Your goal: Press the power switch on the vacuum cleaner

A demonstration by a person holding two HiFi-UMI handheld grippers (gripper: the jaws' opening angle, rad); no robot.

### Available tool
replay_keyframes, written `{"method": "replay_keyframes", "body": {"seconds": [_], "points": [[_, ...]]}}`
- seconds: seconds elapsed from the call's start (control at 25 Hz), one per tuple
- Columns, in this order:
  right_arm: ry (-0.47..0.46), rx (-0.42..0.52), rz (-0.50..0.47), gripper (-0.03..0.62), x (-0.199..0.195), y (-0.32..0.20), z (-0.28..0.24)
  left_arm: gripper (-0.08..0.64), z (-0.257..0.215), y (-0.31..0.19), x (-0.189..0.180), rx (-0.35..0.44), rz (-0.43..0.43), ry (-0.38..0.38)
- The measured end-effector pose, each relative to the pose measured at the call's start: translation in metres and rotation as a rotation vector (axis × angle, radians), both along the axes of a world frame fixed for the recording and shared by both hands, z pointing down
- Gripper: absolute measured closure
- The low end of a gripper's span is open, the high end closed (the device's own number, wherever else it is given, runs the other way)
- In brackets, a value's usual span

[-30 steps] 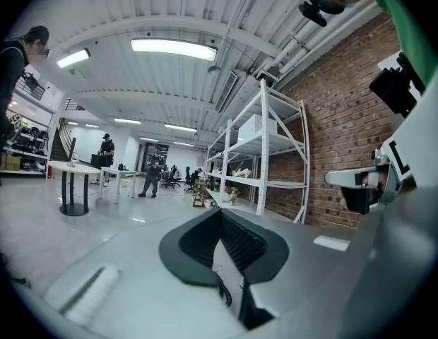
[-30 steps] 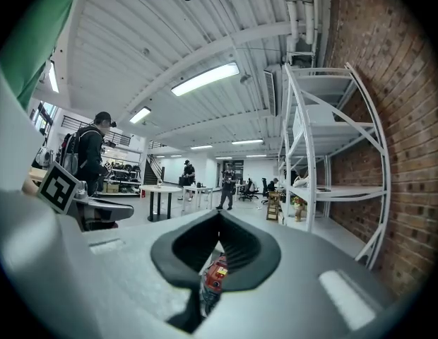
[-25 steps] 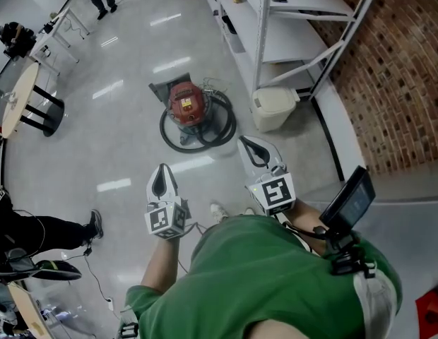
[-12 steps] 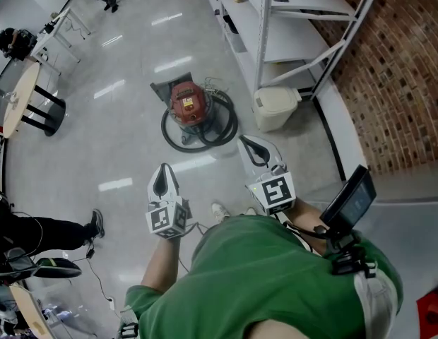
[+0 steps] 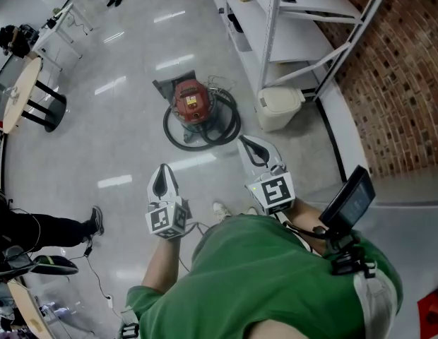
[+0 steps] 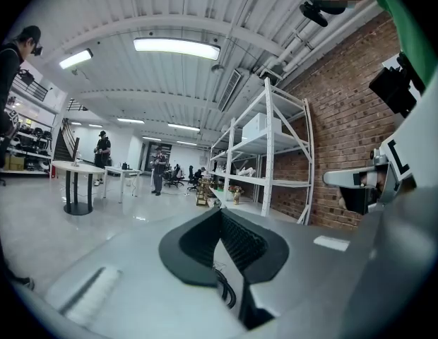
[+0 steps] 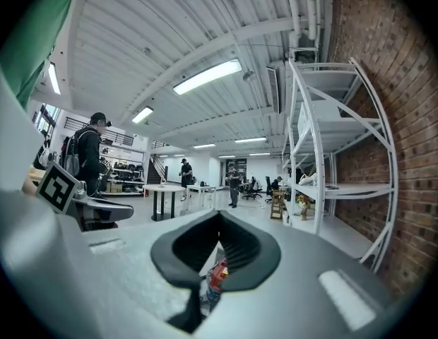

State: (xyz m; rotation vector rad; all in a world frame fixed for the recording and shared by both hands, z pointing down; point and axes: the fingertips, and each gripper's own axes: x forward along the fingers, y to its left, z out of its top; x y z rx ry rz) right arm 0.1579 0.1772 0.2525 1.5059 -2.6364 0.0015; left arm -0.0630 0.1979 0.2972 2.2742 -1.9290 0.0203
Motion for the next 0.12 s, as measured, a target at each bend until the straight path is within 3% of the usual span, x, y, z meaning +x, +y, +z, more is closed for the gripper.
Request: {"method": "replay_keyframes", "body": {"seconds": [0.12], "points": [[0.000, -0.003, -0.003, 0.589, -0.0071, -0.0035, 0.0009, 0.551, -0.0006, -0.0034, -0.0068, 0.012, -0.005, -0.001]]}}
